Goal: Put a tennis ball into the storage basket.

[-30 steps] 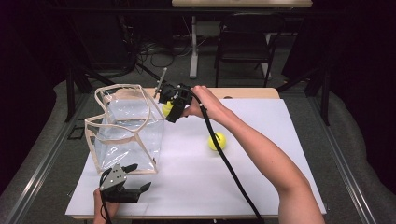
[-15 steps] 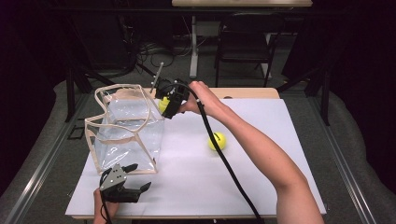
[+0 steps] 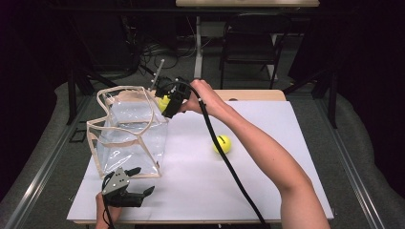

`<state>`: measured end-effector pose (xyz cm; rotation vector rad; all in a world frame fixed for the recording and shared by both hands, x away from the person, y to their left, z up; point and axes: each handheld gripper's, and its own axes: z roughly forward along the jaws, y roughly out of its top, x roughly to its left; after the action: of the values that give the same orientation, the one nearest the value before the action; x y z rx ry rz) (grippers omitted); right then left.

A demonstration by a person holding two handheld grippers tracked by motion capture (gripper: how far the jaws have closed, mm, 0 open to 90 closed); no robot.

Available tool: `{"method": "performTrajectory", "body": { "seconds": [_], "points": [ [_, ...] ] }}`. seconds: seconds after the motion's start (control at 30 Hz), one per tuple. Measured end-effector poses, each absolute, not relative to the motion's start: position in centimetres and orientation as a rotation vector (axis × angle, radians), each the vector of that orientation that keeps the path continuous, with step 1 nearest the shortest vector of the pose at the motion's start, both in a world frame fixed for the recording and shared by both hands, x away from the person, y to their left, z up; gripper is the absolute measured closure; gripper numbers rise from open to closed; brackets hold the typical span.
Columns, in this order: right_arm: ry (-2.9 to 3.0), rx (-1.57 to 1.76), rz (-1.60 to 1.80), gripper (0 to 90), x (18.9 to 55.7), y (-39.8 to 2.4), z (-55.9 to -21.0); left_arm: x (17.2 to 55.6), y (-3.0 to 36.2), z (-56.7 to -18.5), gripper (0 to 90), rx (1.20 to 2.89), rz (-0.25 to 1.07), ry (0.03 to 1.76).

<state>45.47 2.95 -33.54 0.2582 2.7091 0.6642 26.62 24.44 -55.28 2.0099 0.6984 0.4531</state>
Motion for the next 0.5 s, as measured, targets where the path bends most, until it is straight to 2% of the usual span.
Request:
{"method": "performTrajectory", "body": {
  "seconds": [0.5],
  "points": [
    [2.695,0.264,0.695,26.4,45.66,3.57,-32.78,26.56,24.46,-55.27,15.9,2.008,0.452,0.7]
  ]
}}
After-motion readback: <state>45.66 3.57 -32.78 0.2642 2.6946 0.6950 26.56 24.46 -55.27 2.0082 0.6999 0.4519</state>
